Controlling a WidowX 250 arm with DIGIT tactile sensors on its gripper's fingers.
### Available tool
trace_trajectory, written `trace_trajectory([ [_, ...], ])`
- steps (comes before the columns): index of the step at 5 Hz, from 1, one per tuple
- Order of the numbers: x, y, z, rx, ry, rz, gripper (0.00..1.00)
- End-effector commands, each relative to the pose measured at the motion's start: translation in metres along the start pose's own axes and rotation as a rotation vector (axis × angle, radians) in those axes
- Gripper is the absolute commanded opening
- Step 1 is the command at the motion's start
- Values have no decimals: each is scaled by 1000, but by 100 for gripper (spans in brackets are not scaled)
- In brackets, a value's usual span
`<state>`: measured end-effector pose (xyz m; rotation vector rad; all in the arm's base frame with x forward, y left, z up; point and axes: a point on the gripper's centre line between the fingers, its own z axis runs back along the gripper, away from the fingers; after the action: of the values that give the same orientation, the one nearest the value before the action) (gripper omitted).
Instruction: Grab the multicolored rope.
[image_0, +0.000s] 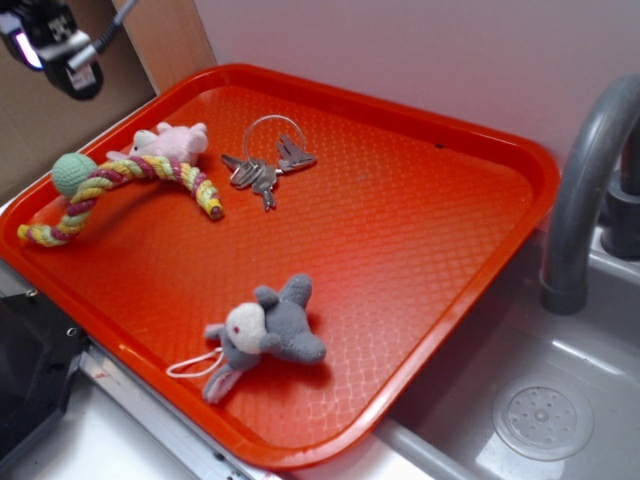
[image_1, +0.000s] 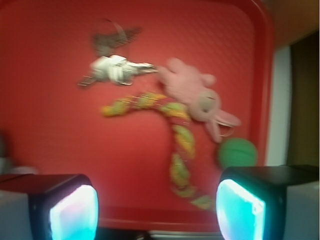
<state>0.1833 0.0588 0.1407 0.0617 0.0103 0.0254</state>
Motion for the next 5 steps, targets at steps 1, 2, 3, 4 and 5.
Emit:
trace_trajectory([
  [1,8,8,-23,113,3,3,100],
  [2,9,14,-44,156,48,6,100],
  [3,9,21,-60,176,83,4,100],
  [4,9,27,-78,222,113,-16,100],
  [5,12,35,-95,261,142,-32,100],
])
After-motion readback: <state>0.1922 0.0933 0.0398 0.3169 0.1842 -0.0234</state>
